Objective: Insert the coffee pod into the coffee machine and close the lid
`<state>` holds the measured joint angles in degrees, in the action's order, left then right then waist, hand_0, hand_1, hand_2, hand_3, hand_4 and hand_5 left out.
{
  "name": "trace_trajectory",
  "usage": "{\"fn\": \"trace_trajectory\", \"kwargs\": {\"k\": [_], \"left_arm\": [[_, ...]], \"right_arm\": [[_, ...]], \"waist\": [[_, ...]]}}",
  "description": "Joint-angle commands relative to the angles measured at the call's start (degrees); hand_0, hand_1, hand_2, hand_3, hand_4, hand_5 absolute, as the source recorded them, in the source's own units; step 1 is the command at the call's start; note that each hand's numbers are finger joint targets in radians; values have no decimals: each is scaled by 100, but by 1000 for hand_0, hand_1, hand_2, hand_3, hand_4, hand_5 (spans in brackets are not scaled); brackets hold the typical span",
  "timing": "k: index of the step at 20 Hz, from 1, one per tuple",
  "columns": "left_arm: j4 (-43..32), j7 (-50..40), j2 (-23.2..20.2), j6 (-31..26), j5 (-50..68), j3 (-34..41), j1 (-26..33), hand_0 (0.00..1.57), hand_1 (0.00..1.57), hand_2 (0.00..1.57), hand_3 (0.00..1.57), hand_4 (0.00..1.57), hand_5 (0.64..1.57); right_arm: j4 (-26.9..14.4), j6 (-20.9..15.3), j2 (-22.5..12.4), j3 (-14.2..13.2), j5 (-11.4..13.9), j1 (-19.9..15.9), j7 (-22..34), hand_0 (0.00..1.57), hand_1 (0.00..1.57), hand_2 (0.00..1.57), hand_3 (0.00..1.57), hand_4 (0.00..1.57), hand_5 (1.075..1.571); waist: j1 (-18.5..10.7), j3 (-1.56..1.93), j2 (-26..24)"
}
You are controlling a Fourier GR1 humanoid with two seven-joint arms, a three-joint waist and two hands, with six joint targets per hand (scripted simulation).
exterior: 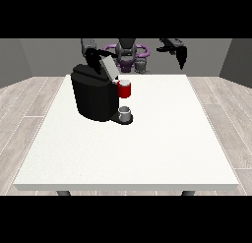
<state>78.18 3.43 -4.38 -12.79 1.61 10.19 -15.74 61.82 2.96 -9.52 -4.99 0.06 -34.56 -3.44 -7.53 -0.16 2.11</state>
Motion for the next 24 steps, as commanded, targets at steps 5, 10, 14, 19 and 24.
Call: {"fn": "trace_trajectory", "kwargs": {"k": [5,10,14,19,24], "left_arm": [[-75,74,-122,188,-7,2,-158,0,0,0,0,0,1571],[214,114,-52,118,-49,-204,293,0,0,0,0,0,1571],[-59,192,-100,146,37,-105,171,0,0,0,0,0,1571],[-289,-2,-196,307,7,-2,-13,0,0,0,0,131,1571],[-62,30,-247,202,79,-84,51,0,0,0,0,148,1571]], "right_arm": [[-283,130,126,104,83,-336,-49,0,0,0,0,0,1571],[-497,-93,158,103,290,-315,-309,0,0,0,0,0,1571],[-325,196,194,210,172,-613,141,0,0,0,0,114,1571],[-278,-30,404,494,505,-1045,489,0,0,0,0,61,1571],[-591,11,220,422,739,-1080,-51,0,0,0,0,124,1571]], "waist": [[130,16,214],[-158,16,208],[108,15,90],[99,14,19],[-85,16,196]]}}
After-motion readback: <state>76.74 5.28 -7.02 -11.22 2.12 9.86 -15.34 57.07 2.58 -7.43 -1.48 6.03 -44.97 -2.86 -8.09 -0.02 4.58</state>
